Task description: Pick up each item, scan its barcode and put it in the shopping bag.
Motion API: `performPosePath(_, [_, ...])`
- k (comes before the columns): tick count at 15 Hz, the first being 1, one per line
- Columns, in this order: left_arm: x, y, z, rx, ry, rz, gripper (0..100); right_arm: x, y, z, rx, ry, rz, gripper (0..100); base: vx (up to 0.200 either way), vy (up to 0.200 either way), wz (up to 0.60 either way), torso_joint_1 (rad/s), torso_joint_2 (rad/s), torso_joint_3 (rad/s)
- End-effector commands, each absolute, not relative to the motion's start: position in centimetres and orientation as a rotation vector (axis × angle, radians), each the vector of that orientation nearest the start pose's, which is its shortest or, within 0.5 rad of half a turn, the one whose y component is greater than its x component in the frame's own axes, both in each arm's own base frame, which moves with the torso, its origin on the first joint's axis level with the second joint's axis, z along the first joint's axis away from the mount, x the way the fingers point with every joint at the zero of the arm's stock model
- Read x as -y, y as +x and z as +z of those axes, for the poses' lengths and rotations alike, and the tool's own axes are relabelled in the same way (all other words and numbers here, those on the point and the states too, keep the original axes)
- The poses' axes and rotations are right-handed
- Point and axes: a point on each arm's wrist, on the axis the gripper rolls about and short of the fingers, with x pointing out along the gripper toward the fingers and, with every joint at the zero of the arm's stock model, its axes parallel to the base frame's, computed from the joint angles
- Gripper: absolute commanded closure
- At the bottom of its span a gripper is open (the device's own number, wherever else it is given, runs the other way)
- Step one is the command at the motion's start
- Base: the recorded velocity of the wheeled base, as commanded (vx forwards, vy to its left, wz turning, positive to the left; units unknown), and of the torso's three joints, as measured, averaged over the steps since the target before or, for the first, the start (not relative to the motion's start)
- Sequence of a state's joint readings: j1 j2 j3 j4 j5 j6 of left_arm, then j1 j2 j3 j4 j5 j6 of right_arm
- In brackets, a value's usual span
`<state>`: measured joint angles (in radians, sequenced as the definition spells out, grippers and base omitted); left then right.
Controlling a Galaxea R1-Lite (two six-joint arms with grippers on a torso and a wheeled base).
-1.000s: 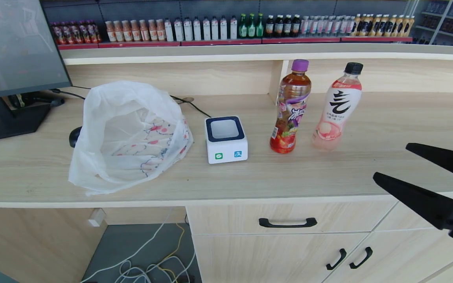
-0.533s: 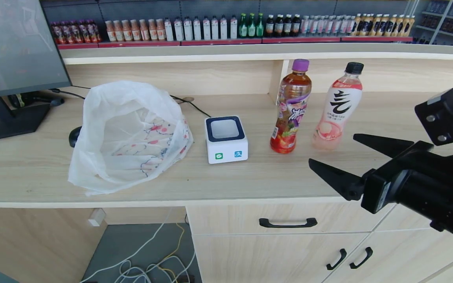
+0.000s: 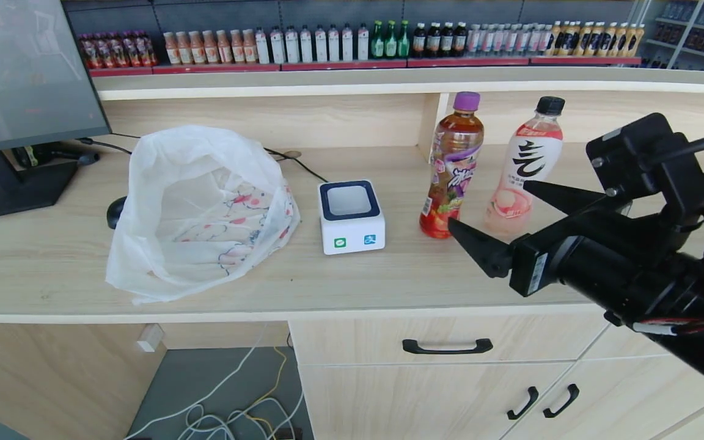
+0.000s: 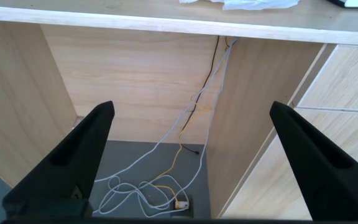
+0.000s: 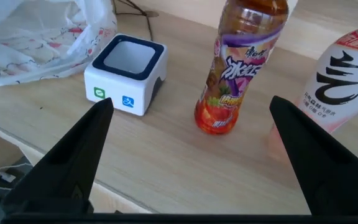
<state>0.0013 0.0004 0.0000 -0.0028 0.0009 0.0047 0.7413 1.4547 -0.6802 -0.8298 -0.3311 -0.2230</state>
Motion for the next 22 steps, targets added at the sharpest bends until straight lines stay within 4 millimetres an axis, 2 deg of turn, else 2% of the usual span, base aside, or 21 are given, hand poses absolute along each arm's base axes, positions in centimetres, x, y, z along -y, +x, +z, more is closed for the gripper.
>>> performPosePath(1, [0.0,-2.3,7.6,0.003,0.005,0.003,0,-18.6,20.4,21.6,0.093,-0.133,0.344,0,0.0,0.0,0.0,0.0,0.0,0.0])
performPosePath(3, [0.0,-2.3,7.6,0.003,0.005,0.003,0,-20.1,21.9,21.0,0.172,-0.055,0.293,0,0.0,0.0,0.0,0.0,0.0,0.0])
performPosePath(11, [0.0,-2.3,7.6,0.003,0.005,0.002,0,-21.3,23.7,20.3,0.175,-0.059,0.266,0,0.0,0.0,0.0,0.0,0.0,0.0])
performPosePath(18, [0.0,-2.3,7.6,0.003,0.005,0.003,0,-20.3,27.2,20.3,0.188,-0.051,0.171,0,0.0,0.0,0.0,0.0,0.0,0.0])
performPosePath(22, [0.0,-2.3,7.6,0.003,0.005,0.003,0,-19.4,28.1,20.0,0.178,-0.044,0.14,0,0.0,0.0,0.0,0.0,0.0,0.0])
